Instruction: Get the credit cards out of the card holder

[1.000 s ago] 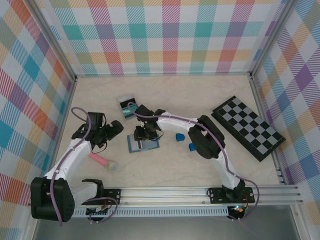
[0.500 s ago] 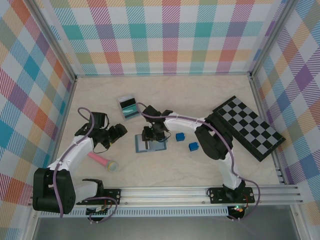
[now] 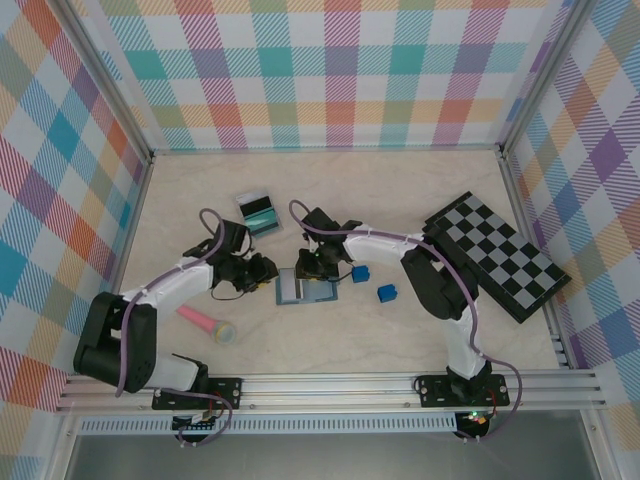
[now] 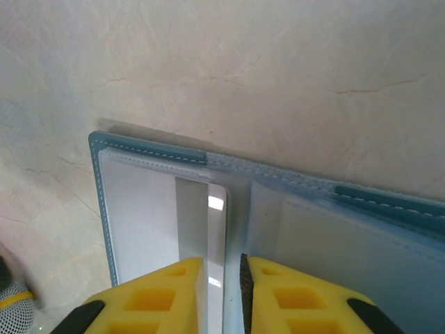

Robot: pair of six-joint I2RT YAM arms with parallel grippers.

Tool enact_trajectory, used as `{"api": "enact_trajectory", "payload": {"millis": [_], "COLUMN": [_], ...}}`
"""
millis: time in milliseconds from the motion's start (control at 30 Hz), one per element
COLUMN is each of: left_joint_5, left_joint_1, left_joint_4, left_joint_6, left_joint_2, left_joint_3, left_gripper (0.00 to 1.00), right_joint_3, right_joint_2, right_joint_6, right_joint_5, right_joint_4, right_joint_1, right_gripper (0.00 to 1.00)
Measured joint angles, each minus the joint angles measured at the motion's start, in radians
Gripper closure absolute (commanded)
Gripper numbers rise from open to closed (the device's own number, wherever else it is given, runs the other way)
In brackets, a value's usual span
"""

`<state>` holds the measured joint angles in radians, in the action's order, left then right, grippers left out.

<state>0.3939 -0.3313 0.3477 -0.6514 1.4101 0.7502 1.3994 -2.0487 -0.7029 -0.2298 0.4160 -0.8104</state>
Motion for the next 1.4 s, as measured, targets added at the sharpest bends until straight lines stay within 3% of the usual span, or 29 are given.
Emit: {"api": "enact_trajectory", "payload": {"millis": [467, 1400], "left_joint_5": [0.010, 0.009], "left_joint_1": [-0.014, -0.014], "left_joint_4": [-0.069, -0.116], "left_joint_6": [-0.012, -0.011], "left_joint_2": [0.153, 0.222], "left_joint_3": [0.052, 0.053], "left_gripper": [0.95, 0.98], "right_joint_3": [-0.012, -0.012], "right_joint_2": [0.000, 0.000], "right_joint_6": [0.000, 0.003], "right_joint_5": [-0.028, -0.070], "right_joint_4": [-0.007, -0.005], "right_joint_1": [0.006, 0.007], "right_gripper": [0.82, 0.86]}}
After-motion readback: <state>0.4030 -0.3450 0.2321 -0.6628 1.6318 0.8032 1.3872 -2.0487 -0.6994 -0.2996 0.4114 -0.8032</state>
